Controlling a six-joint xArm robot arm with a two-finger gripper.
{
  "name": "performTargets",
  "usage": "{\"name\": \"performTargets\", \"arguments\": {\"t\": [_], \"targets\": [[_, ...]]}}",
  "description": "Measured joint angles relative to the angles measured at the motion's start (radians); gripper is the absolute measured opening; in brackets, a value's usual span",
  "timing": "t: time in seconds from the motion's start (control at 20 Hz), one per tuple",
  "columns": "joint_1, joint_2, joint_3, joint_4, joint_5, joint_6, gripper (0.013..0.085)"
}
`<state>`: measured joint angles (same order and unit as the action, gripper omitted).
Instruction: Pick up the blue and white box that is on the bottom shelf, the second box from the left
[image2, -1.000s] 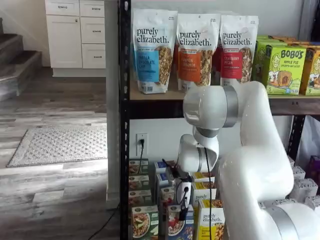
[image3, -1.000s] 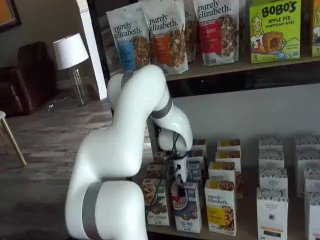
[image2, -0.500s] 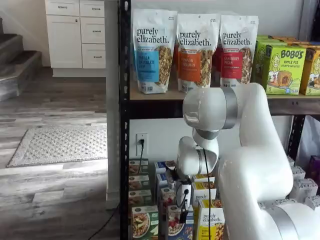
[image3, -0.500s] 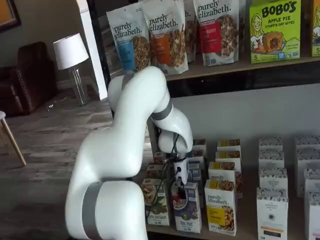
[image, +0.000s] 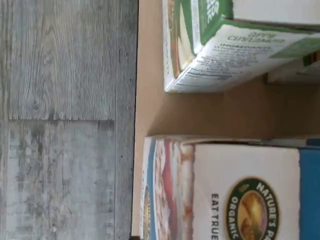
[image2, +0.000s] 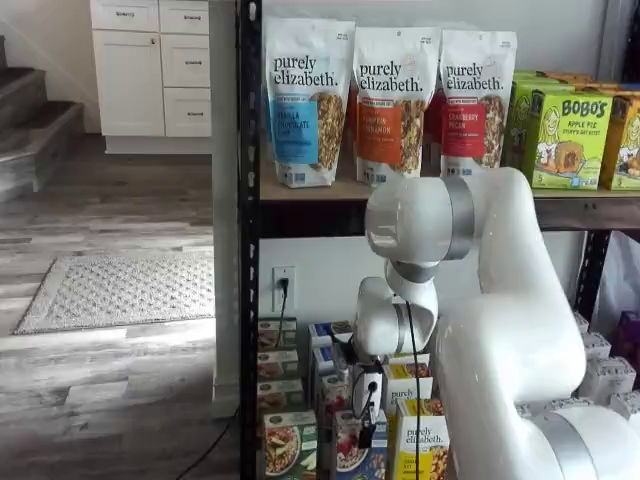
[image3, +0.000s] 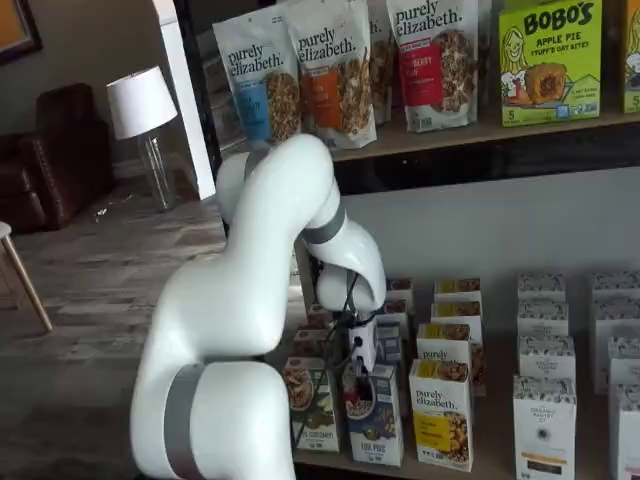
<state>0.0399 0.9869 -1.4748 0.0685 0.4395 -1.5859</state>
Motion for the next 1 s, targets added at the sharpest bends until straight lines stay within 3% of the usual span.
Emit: {"name": "performTargets", "arguments": {"t": [0.4,0.7,1.0], "targets": [[0.0,0.0,0.002,0.006,-0.004,-0.005,0.061],[-0.001,-0.005,0.011,0.011,-0.014,-0.011,0.061],[0.0,-0.011,0.016,0.015,-0.007,-0.014,0.045]]}}
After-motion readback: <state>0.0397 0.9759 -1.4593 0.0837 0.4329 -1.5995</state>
